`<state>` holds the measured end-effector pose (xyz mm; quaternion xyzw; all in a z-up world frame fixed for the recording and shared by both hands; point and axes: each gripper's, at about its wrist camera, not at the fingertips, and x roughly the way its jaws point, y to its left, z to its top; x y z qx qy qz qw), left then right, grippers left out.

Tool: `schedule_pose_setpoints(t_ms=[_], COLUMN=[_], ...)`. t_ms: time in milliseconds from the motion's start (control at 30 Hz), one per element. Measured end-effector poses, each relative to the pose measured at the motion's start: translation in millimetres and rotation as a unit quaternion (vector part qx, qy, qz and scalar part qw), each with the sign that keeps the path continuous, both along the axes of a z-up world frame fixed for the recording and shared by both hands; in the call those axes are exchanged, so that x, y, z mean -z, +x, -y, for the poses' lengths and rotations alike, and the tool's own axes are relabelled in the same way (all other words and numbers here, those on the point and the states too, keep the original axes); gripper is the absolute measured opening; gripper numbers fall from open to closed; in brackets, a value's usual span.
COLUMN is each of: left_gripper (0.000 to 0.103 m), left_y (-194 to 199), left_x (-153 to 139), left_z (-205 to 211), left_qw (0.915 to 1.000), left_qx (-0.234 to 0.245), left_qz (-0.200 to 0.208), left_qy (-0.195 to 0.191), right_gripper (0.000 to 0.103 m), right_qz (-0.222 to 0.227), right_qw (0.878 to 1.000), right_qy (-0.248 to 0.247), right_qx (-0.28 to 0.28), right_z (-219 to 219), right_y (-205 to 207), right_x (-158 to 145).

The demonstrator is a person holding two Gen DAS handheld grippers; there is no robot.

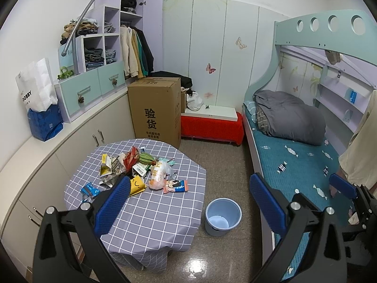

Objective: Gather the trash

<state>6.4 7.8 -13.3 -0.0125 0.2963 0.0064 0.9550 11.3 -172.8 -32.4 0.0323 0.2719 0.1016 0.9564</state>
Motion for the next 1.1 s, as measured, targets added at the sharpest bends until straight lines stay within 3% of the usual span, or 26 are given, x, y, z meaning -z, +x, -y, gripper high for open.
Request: schedule_pose_setpoints(t_ms=[1100], left_gripper=[0.099], left_y=[9], left_x=[1], left_z=[9], left_qw=[0.9999], left_qx=[0.004], left_qz=[-0.008], left_qy=[0.007], right_gripper=[0.097], right_qz=[-0.003], right_qw=[1.000], right_qy=[-0.001], right_qx=[0.004], right_z=[5], right_y=[9], right_x=[6])
